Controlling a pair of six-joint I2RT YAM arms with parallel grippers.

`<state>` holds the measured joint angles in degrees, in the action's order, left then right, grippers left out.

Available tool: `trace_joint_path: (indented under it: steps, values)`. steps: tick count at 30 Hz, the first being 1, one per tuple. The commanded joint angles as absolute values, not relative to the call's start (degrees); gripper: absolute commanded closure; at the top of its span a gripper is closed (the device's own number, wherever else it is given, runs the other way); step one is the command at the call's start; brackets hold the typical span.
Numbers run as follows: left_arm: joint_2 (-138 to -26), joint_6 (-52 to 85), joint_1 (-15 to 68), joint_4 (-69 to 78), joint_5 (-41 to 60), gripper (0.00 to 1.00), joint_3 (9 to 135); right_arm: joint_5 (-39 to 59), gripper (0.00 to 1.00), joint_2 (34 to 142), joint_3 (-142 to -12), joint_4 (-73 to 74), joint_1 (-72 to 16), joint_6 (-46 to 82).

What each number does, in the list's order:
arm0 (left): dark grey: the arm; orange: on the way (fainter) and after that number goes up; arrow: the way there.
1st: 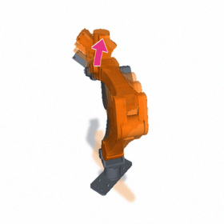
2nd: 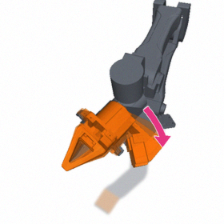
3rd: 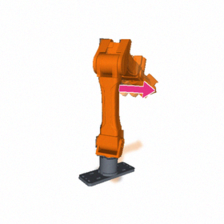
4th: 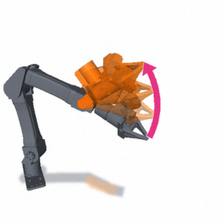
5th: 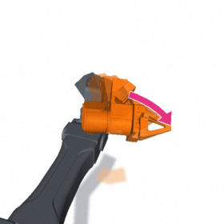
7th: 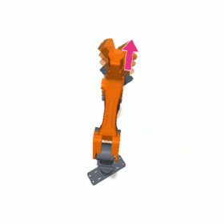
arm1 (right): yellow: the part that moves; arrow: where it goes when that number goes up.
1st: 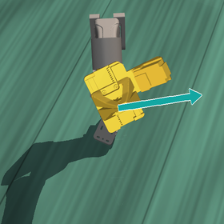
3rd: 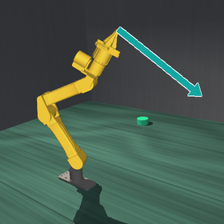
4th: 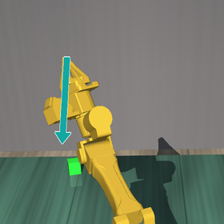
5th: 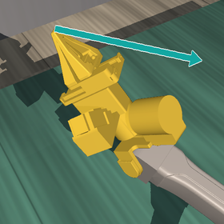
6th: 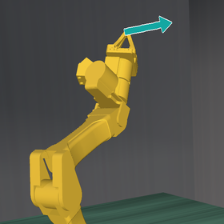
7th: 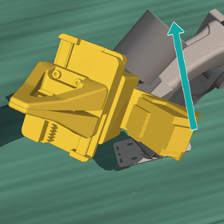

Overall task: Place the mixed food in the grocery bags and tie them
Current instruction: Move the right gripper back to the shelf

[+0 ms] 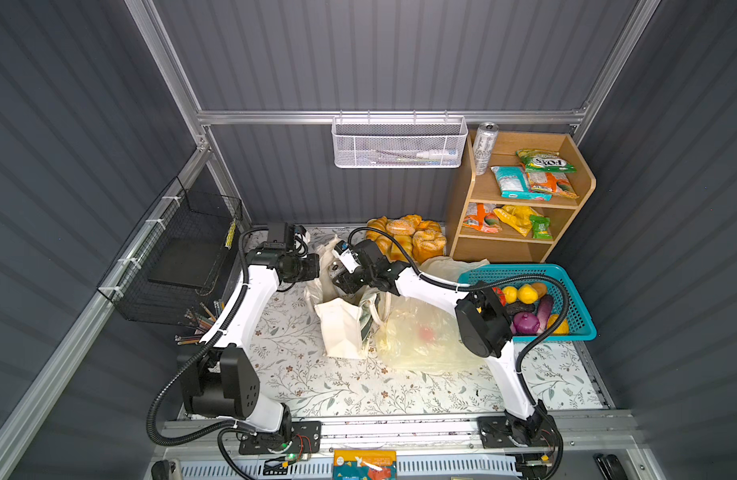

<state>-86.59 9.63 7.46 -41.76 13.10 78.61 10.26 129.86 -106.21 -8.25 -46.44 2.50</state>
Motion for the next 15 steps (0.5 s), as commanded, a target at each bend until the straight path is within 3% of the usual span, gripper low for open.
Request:
trace_joint_path:
  steps: [1, 8, 15]
  values:
    - [-85.34, 8.61, 7.82, -45.9, 12.84, 1.0, 78.71, 9.11, 0.37, 128.31, -108.22, -8.16, -46.24, 3.08]
    - [-85.08, 8.88, 7.82, -45.66, 13.05, 1.0, 78.51, 11.29, 0.18, 123.61, -108.0, -11.56, -46.15, 2.56]
    - [-85.13, 8.96, 7.82, -45.86, 12.41, 1.0, 78.92, 15.06, 0.16, 115.42, -110.28, -16.22, -46.14, 2.05]
